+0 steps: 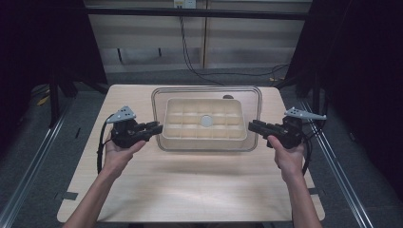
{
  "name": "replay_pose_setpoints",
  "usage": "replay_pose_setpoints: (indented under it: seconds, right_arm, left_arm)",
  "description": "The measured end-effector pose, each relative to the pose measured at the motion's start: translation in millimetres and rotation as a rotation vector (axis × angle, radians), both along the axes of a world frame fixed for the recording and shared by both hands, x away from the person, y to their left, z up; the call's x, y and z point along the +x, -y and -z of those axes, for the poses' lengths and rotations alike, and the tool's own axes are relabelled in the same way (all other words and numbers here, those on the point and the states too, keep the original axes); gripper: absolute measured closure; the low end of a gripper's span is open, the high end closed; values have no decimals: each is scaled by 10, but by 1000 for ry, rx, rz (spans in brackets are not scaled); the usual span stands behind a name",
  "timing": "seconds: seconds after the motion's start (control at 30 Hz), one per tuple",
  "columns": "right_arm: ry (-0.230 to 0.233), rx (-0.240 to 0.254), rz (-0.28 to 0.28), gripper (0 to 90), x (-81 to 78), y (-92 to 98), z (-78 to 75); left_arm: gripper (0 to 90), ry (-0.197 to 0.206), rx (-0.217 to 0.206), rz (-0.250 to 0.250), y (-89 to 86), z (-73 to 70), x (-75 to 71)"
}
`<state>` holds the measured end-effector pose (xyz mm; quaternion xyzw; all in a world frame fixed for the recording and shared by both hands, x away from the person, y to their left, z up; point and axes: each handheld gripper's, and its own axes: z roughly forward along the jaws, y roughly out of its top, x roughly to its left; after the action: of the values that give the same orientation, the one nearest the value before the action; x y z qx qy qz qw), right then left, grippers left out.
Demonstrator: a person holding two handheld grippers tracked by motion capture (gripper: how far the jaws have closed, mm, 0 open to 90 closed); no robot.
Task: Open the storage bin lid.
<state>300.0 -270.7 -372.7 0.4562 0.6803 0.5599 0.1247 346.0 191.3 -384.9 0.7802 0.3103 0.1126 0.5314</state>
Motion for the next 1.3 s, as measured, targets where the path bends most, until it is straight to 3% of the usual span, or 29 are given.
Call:
replay_pose_setpoints:
  seconds: [0.03, 0.43, 0.63, 0.83, 1.3]
  right_arm:
    - [9, -24, -10, 703, -36, -41, -12]
    - [-4, -59, -14, 700, -186, -79, 41]
    - [-4, -65, -5, 697, -270, -53, 26]
    - [-32, -57, -23, 697, -340, -47, 68]
    - [-68, -57, -46, 701, -463, -116, 222]
  left_arm:
    - [724, -3, 11, -13, -18, 7, -19]
    - [725, -13, 8, -27, -10, 60, -175]
    - [726, -16, 13, -12, 7, 45, -249]
    - [735, -20, 37, 6, -18, 62, -318]
    - [736, -71, 55, 9, -96, 194, -492]
